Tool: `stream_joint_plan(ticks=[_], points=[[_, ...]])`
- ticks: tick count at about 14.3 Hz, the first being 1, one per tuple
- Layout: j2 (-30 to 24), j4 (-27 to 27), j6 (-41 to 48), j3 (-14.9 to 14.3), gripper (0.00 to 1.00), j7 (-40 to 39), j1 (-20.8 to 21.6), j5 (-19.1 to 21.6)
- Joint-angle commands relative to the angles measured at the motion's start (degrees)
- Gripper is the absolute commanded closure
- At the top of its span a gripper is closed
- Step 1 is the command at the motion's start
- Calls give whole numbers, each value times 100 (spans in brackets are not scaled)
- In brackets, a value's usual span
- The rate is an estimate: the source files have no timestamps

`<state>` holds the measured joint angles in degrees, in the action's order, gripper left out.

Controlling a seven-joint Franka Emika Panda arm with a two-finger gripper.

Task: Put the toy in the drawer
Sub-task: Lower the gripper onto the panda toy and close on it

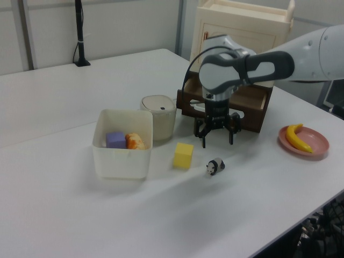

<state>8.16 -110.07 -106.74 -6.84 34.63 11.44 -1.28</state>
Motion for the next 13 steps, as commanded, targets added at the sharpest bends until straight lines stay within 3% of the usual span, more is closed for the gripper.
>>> stream_joint_plan(ticks=[1, 4, 9, 13], points=[[-236, -585, -951, -72, 0, 1106, -80, 31], [-210, -901, -1594, -63, 0, 1564, -115, 5], [-192, -1473, -2209, -11, 1, 1591, -115, 5], [-53, -1579, -2605, 103, 5, 1863, -115, -4]])
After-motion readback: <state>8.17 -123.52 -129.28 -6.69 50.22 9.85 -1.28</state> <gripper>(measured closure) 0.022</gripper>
